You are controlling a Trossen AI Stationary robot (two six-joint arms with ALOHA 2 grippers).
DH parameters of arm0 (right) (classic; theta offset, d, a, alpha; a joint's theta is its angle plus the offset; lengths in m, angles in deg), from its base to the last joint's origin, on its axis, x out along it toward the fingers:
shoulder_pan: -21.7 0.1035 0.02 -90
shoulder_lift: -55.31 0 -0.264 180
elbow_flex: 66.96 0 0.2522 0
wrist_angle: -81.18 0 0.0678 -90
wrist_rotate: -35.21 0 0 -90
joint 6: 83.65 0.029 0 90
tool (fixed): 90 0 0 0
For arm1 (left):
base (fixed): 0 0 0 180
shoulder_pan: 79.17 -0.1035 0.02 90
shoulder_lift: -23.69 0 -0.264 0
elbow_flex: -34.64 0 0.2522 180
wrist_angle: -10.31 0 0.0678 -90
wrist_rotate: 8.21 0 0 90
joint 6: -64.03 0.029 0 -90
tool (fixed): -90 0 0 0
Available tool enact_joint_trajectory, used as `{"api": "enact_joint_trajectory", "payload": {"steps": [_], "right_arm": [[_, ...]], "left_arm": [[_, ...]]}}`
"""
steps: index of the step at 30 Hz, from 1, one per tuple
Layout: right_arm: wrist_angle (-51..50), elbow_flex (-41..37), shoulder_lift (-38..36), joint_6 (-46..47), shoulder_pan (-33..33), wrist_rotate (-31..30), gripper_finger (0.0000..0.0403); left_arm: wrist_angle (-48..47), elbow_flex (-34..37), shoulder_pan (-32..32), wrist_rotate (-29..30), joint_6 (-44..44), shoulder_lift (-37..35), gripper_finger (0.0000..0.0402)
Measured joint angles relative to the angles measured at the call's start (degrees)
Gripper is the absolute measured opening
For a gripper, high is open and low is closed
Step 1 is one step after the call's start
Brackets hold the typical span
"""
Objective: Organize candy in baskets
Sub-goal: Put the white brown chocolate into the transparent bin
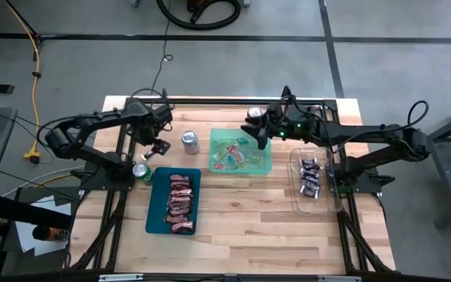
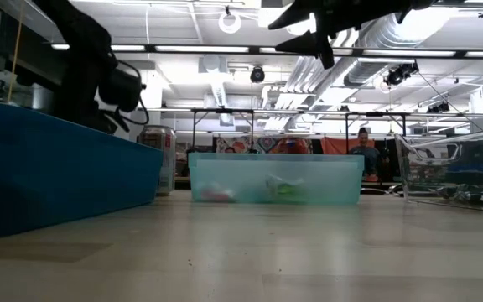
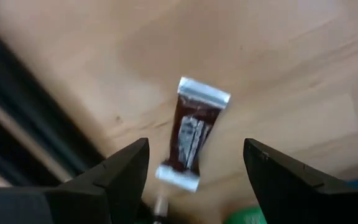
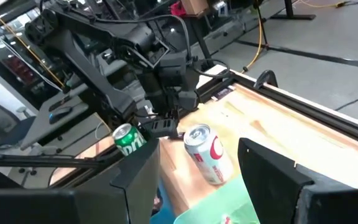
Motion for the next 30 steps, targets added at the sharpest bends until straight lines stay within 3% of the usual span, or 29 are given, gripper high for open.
{"api": "enact_joint_trajectory", "payload": {"steps": [13,18,23,30], "right_arm": [[0.0,0.0,0.0,-1.5,-0.1,0.0,0.0210],[0.0,0.0,0.0,-1.4,-0.1,-0.3,0.0210],[0.0,0.0,0.0,-0.8,-0.1,-1.3,0.0210],[0.2,0.0,0.0,0.6,-0.1,-1.3,0.0210]], "left_arm": [[9.9,6.5,0.5,0.2,-0.8,0.1,0.0231],[10.6,6.7,0.5,0.8,-3.5,1.9,0.0161],[10.5,6.1,0.6,0.2,-3.0,3.8,0.0030],[8.4,-2.6,-1.6,3.9,0.1,-0.8,0.0004]]}}
